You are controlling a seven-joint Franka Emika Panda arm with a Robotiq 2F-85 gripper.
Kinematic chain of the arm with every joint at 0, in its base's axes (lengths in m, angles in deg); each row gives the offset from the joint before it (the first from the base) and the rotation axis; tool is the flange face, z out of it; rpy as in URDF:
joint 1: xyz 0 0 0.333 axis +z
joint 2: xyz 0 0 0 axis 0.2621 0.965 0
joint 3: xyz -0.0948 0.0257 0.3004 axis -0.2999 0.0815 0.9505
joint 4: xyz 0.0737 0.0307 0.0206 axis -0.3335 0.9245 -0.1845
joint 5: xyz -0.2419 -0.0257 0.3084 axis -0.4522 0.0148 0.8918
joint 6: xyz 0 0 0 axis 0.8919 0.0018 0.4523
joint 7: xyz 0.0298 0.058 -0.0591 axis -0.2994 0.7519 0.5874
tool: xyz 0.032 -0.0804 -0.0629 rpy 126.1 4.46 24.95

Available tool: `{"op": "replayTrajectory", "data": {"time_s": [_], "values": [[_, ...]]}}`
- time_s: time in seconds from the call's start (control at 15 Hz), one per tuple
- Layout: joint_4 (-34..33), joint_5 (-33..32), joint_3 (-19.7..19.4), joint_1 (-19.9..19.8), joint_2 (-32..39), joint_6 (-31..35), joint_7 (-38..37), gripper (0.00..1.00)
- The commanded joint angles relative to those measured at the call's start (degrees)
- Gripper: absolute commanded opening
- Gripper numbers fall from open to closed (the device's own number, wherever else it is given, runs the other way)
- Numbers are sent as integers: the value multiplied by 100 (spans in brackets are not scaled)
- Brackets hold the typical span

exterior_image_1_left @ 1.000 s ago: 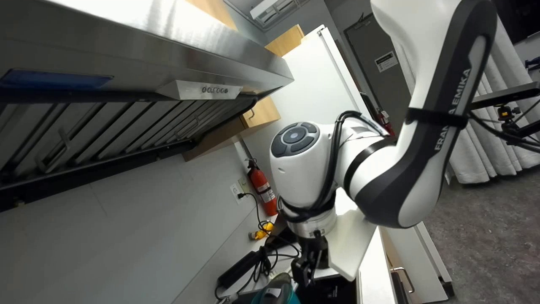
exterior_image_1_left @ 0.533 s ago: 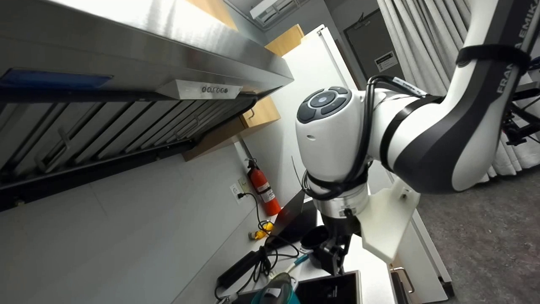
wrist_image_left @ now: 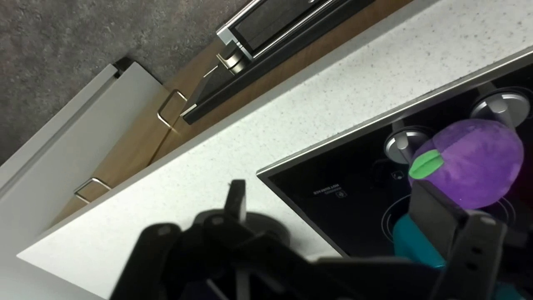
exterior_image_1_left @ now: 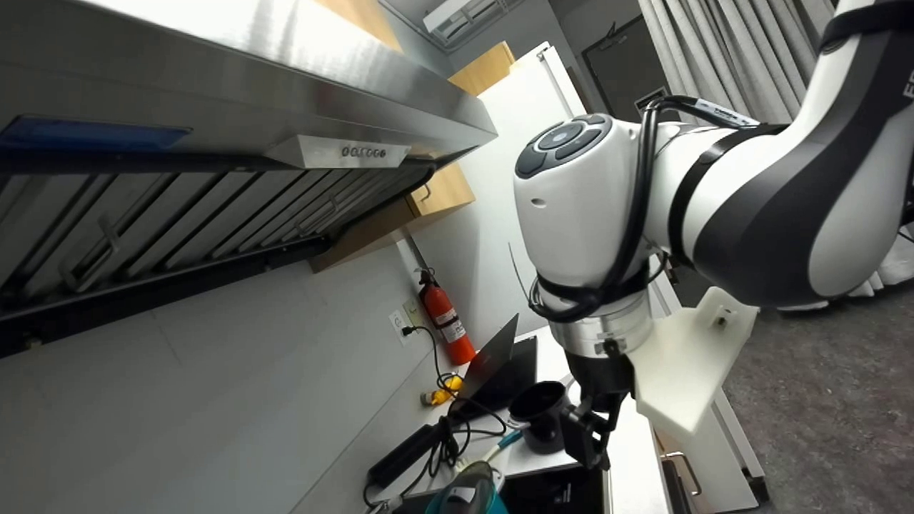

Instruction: Remove the lid from the black pot and put it on the blue pot

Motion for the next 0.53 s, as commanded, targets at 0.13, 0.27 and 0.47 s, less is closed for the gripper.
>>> {"op": "replayTrajectory", "data": {"time_s": [0.13,0.27,0.47], "values": [[194,252,374,-351,-281,-54,-373,100],[203,204,417,-402,-303,-45,-543,100],[79,182,467,-459,-124,-10,-450,100]]}}
